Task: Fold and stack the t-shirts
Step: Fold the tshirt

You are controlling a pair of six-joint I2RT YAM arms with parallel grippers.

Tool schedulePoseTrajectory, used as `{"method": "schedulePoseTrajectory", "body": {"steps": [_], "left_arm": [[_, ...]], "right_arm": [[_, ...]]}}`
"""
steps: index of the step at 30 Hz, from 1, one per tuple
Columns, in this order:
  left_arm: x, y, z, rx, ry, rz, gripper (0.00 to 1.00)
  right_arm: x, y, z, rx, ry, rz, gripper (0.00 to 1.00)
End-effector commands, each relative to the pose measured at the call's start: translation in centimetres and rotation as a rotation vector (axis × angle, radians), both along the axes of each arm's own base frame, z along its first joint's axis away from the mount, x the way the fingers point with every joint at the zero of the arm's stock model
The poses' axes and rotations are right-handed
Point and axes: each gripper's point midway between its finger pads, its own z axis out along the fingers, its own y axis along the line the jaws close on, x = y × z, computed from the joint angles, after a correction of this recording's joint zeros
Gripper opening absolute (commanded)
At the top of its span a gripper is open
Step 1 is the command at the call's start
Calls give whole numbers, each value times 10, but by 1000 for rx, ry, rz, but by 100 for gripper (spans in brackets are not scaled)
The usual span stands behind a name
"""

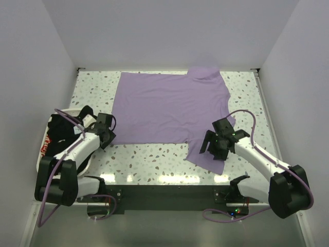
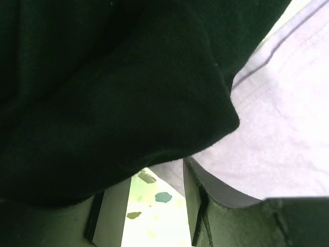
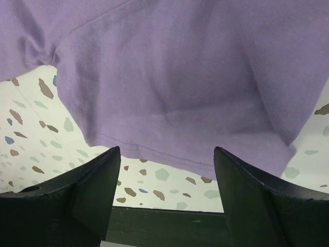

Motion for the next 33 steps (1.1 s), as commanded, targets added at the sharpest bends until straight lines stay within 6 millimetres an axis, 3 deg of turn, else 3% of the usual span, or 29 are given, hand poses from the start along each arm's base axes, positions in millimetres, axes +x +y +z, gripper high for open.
{"method": "schedulePoseTrajectory", "body": {"steps": [1,11,20,23,29,33], "left_arm": [[-13,15,-11,41,49,8,50],[-5,-13,-9,9,12,-84,48],[2,-20,-16,0,7,-88,48],[6,-22,-18,2,11,-95,43],[11,-23,-18,4,-3,-112,17],[14,-25,-15,-4,-16,-126,8]], "right_arm": [[-1,0,-1,-3,-17,17,76],[0,-8,4,-38,-40,-8,77],[-6,-17,1,-72,-29,-29,77],[-13,-23,1,-92,-9,-57,77],[-37,-42,-2,-169,74,-130,77],[-50,-53,-8,-230,136,-166,76]]}}
